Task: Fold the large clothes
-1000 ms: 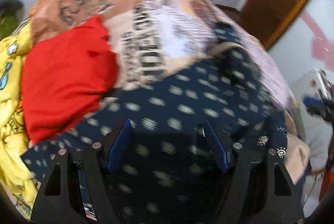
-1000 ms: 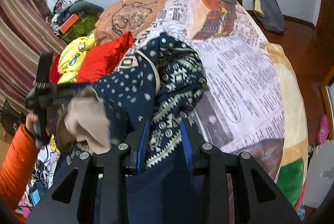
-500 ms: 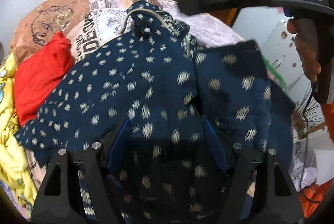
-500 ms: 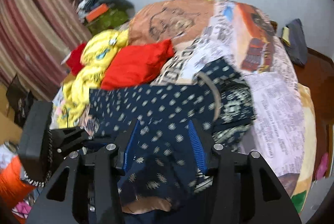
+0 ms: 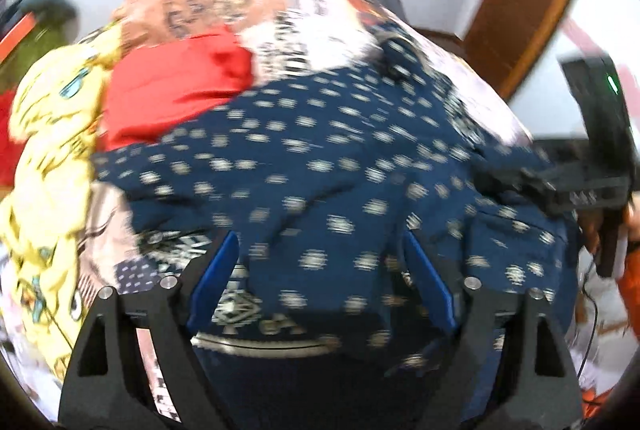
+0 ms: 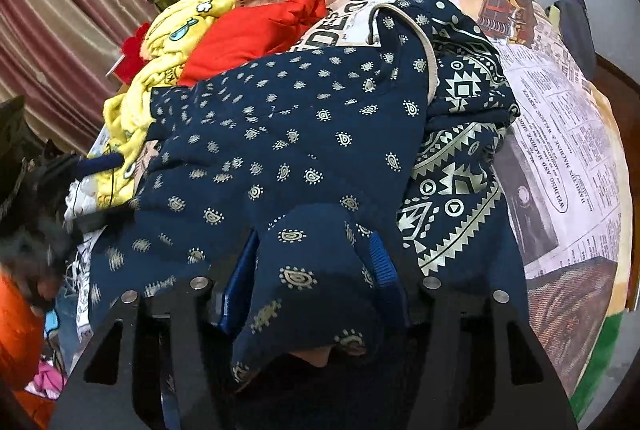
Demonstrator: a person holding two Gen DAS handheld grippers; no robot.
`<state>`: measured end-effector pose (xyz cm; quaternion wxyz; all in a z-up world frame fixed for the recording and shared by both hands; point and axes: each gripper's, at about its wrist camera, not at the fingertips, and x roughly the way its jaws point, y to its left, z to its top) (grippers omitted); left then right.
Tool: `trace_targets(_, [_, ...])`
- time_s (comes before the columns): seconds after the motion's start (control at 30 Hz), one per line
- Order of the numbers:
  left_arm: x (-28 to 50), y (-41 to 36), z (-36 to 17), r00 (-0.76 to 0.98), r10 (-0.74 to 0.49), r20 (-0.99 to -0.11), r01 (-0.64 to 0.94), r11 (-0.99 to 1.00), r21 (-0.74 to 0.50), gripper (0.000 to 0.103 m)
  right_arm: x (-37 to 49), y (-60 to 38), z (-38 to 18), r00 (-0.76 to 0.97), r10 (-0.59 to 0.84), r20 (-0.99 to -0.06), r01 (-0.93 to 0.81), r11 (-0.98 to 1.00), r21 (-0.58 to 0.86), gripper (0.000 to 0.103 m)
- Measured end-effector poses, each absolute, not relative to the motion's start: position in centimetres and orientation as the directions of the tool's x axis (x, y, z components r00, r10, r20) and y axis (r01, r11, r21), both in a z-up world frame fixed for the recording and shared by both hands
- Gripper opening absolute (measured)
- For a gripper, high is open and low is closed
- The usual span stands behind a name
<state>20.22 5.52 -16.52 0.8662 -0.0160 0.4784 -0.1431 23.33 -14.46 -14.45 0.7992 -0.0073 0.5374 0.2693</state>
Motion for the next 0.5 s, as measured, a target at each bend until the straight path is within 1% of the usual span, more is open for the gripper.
trace_targets(0.07, [20.8,7.5,-16.4,0.523,-0.216,-0.824,0.160,0.975,-0.154,0.084,23.5,-14.6,-13.8,0.277,0.421,-0.864,-0.437,0.856,0.277,0.054])
trace_targets(0.17, [21.7,11.0,-16.2,0.542,-0.188,-0.819,0.062,0.981,-0.185,0.084,24.3,-14.8,-12.8,0.281,0.448,-0.849,-0.425,0.851,0.309,0.054])
trace_targets(0.3, [22.5,15.4,-16.1,0.565,-0.125,-0.816,-0.067,0.978,-0.196,0.084,25.9,-16.1,-11.2,0.352,0.435,-0.829,-0.382,0.875,0.296,0.054])
trace_targets(0.37, [22.8,17.4,-16.5,0.562,-0.108,-0.820,-0.124,0.969,-0.213,0.085,27.2,-17.0,-10.7,0.389,0.414,-0.823,-0.344,0.894,0.287,0.057])
trace_targets(0.43, [23.3,19.3,-17.5,0.548,-0.120,-0.827,-0.178,0.950,-0.256,0.085,28.6,-18.1,-10.8,0.422,0.365,-0.829,-0.281,0.923,0.264,0.065])
trace_targets(0.5, [23.9,20.3,-18.6,0.533,-0.145,-0.834,-0.211,0.931,-0.297,0.085,30.1,-19.0,-11.4,0.435,0.330,-0.838,-0.232,0.940,0.250,0.065])
